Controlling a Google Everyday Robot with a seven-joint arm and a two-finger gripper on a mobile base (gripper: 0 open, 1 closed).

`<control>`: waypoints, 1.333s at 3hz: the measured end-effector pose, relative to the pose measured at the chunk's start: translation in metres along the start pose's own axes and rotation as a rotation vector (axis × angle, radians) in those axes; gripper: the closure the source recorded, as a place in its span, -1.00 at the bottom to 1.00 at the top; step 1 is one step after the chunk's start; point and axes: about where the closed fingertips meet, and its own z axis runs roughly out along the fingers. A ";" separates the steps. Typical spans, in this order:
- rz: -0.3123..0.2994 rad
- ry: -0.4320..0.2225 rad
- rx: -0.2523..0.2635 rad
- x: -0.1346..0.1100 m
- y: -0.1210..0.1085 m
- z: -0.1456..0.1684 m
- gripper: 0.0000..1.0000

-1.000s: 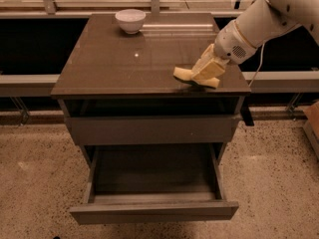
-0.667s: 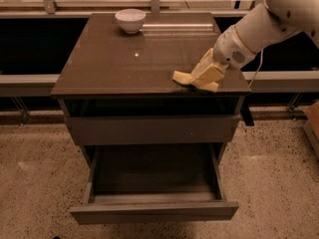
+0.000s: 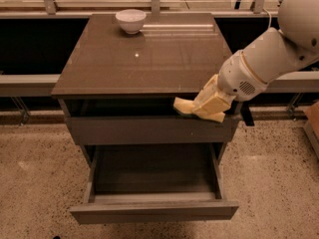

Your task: Place sponge into middle drawer

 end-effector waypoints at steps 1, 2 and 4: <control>0.064 0.043 -0.108 0.030 0.036 0.054 1.00; 0.064 0.043 -0.108 0.030 0.036 0.054 1.00; 0.204 -0.040 -0.078 0.080 0.004 0.136 1.00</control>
Offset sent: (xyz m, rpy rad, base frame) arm -0.0243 0.0119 -0.0478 -0.0076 0.1017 0.0029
